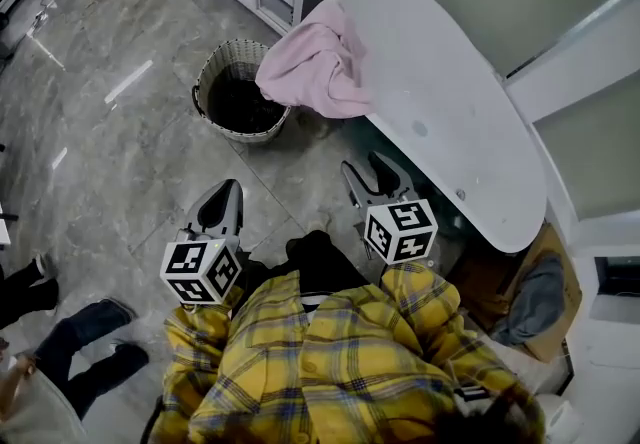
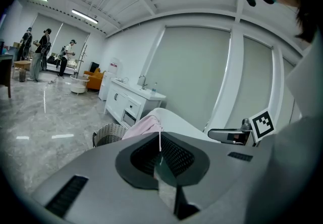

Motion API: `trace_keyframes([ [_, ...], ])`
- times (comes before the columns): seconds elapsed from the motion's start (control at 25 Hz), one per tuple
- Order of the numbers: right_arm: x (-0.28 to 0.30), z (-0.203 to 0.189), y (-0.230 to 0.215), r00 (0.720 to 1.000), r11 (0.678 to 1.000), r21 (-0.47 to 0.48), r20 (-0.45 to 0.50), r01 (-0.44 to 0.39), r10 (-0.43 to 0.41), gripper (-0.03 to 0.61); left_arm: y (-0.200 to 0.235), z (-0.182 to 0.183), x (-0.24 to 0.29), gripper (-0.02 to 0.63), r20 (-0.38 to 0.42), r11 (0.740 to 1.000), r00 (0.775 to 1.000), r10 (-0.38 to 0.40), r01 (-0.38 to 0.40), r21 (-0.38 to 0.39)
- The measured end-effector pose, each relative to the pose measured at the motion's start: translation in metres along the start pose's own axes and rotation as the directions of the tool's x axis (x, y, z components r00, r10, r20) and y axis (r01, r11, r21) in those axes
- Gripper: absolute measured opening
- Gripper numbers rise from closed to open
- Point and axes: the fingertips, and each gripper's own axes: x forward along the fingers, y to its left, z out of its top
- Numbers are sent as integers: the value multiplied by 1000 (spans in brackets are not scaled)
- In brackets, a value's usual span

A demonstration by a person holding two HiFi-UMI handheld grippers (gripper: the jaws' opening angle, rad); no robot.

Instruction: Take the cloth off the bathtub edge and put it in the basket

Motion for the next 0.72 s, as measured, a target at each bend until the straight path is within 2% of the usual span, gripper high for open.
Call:
trace_keyframes([
  [0.48,131,12,-58,995,998,-30,-84,-48,45,229,47,25,81,23,21,997,997,79,-78,-27],
  [0.72,201,15,-97,988,996,-46,-141,-76,69,233,68,31,136,23,-5,991,992,126,-126,-48],
])
